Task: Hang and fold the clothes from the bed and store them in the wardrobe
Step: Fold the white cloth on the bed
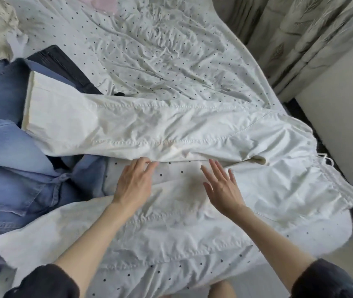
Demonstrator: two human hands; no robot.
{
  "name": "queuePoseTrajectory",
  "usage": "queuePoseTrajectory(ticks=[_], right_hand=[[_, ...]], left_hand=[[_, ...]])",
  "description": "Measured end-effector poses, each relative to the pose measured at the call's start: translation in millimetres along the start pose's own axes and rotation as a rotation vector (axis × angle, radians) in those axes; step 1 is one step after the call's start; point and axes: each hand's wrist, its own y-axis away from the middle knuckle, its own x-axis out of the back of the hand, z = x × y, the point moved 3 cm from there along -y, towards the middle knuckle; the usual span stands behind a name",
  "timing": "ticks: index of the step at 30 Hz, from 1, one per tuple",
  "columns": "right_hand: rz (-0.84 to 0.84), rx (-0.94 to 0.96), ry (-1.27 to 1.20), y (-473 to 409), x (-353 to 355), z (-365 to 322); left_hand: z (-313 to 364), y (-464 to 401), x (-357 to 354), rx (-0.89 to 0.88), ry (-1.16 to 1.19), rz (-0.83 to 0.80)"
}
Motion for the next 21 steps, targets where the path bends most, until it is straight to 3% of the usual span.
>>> queuePoseTrajectory(ticks=[9,12,15,17,21], right_hand=[[-0.029,-0.219,0.034,109.0,1.6,187.5],[-0.125,-0.180,0.109,145.6,-1.3,252.1],[-0.235,-0.082,0.244,159.7,-6.5,287.9],[-0.231,-0.052,0.277,161.8,-9.9,309.5],[-0.074,-0.089,0.254,147.8,-7.0,309.5]], left_hand=[[189.5,5.8,-85.1,-0.209,0.162,-0.180],[252.3,14.4,-133.6,-0.199,0.209,-0.462],[279.6,30.5,-169.9,-0.187,0.057,-0.723],[298.5,40.8,-189.1,-0.151,-0.061,-0.764],[294.2,50.0,-187.5,-0.048,-0.173,-0.655]])
